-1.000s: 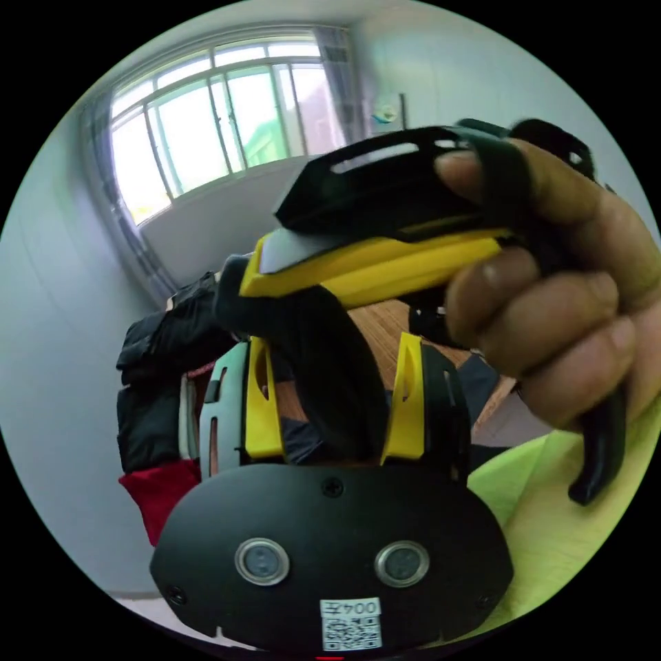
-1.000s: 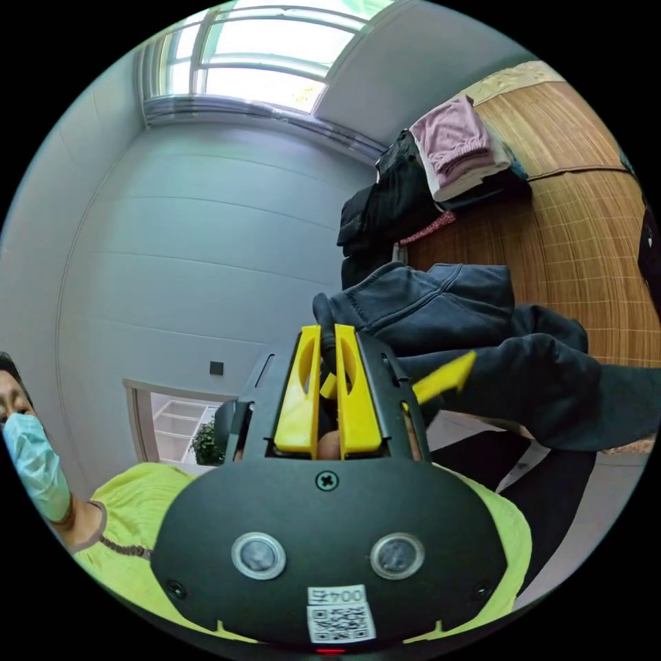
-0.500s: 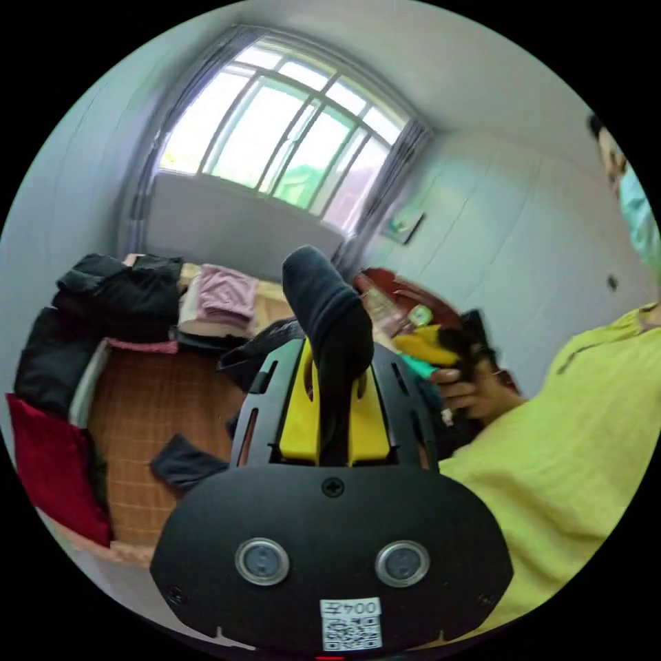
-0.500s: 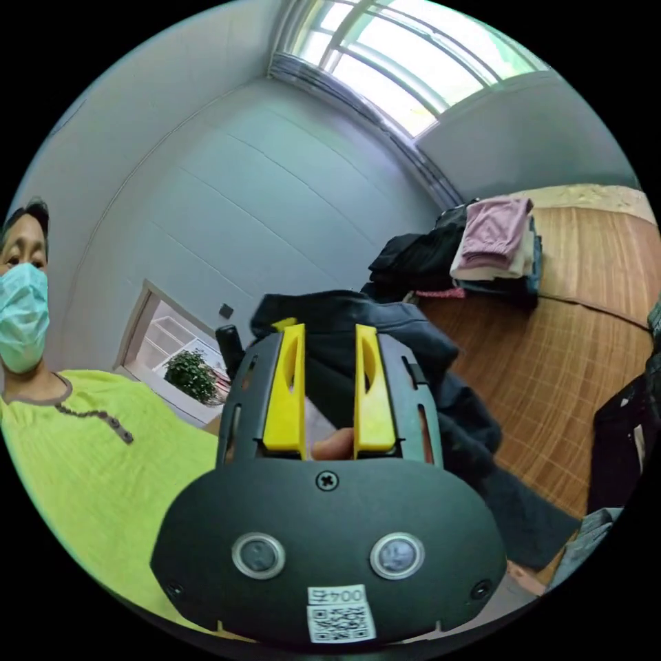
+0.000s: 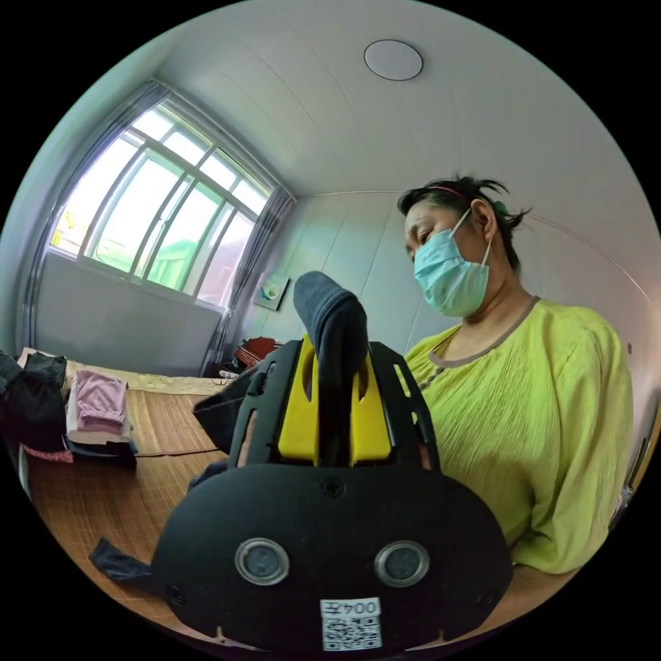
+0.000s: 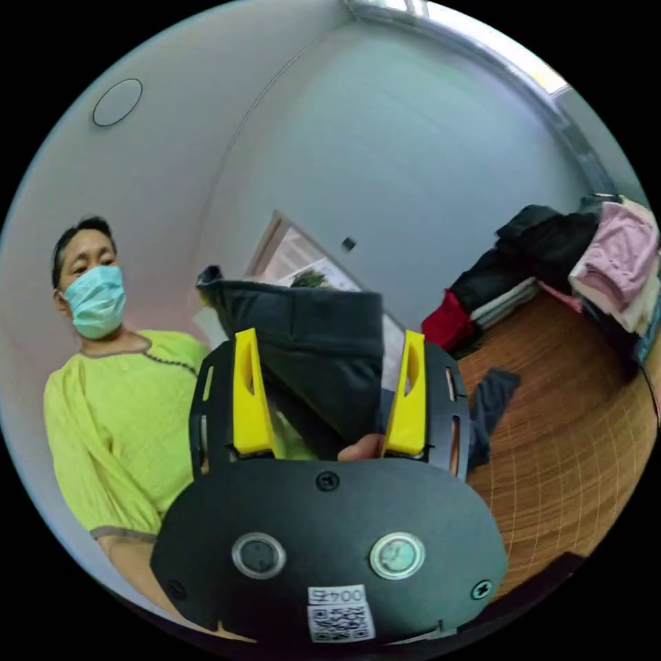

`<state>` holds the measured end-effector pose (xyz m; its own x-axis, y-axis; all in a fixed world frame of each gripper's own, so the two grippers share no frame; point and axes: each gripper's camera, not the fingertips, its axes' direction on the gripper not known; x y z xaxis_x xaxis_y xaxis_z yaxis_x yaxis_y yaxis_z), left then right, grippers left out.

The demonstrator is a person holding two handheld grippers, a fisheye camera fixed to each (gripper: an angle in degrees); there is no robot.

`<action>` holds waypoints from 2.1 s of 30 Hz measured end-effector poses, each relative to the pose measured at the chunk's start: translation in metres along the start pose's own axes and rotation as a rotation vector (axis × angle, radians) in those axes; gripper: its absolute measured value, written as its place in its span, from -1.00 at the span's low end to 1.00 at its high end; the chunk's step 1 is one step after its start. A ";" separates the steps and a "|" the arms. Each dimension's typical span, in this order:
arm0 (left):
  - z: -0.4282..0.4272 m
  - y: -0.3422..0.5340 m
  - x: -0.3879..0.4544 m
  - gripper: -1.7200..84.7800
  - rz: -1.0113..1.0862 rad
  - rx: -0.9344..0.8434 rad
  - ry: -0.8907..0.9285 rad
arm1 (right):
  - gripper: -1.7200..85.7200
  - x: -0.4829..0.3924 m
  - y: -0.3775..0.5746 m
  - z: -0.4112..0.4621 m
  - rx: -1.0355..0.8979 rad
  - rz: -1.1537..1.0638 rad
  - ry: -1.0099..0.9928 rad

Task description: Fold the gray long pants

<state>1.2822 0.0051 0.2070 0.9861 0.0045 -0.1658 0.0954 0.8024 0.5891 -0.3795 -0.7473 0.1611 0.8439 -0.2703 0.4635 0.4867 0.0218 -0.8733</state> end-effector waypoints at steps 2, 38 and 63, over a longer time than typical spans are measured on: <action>0.000 0.003 0.012 -0.85 -0.016 0.017 -0.002 | -0.46 -0.009 0.001 0.017 -0.150 -0.051 -0.036; -0.026 -0.088 0.152 -0.91 0.014 0.236 -0.175 | -0.87 -0.393 -0.138 -0.024 -0.033 -0.311 0.776; -0.082 -0.247 -0.038 -0.93 -0.161 0.216 -0.505 | -0.87 -0.435 -0.451 0.122 -0.320 -0.512 1.206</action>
<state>1.2097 -0.1442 0.0033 0.8945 -0.4357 0.1000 0.2230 0.6287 0.7450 -0.9383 -0.5225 0.3713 -0.2190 -0.8548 0.4705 0.4713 -0.5149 -0.7161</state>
